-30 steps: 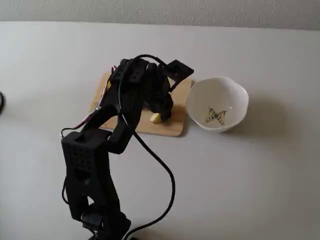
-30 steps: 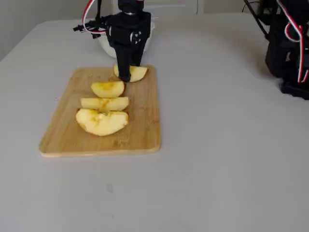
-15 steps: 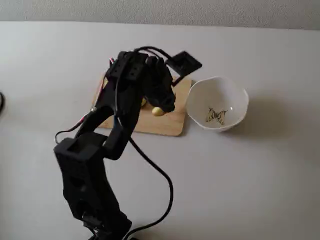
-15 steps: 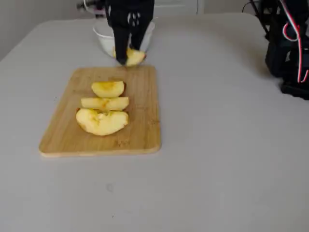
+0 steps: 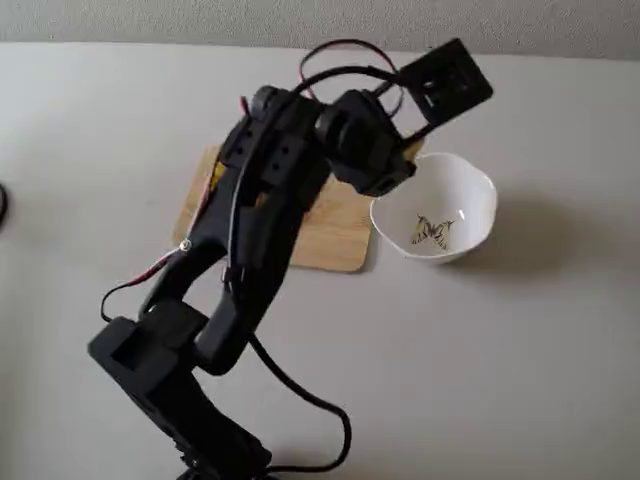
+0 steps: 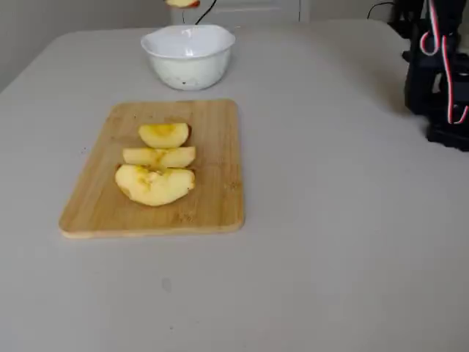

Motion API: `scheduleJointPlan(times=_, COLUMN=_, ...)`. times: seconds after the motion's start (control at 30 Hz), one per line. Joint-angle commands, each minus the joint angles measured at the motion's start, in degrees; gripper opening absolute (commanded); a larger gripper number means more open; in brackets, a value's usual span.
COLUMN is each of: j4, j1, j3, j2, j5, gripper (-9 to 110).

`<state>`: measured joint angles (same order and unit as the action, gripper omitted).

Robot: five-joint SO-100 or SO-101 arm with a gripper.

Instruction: Pick up the rightmost apple slice from the cutting board and place it into the bowl

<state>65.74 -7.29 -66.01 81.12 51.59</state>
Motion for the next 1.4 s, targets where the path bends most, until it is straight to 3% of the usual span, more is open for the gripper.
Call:
scheduleJointPlan(times=0.0, j4=-4.48, j1=-3.08, j3=3.6, j2=-2.29, j5=-0.09, gripper=0)
scheduleJointPlan(times=0.13, j4=-6.94, j1=-4.48, j3=3.6, j2=-7.12, j5=0.0, gripper=1)
scheduleJointPlan(times=0.33, j4=-7.56, j1=-6.15, j3=3.6, j2=-12.83, j5=0.44, gripper=23)
scheduleJointPlan(times=0.5, j4=-7.56, j1=-7.12, j3=3.6, j2=-12.92, j5=-5.45, gripper=41)
scheduleJointPlan(times=0.57, j4=-6.77, j1=-6.86, j3=3.6, j2=-10.46, j5=-7.21, gripper=42)
scheduleJointPlan(times=0.7, j4=-0.35, j1=-3.69, j3=3.6, j2=-1.67, j5=-11.25, gripper=36)
scheduleJointPlan(times=0.93, j4=13.01, j1=7.12, j3=3.08, j2=18.98, j5=-27.51, gripper=0)
scheduleJointPlan(times=1.1, j4=25.22, j1=16.44, j3=1.32, j2=31.55, j5=-40.96, gripper=0)
scheduleJointPlan(times=1.23, j4=20.92, j1=20.3, j3=-20.04, j2=50.45, j5=-50.19, gripper=0)
scheduleJointPlan(times=1.37, j4=10.28, j1=22.5, j3=-48.34, j2=76.46, j5=-50.98, gripper=0)
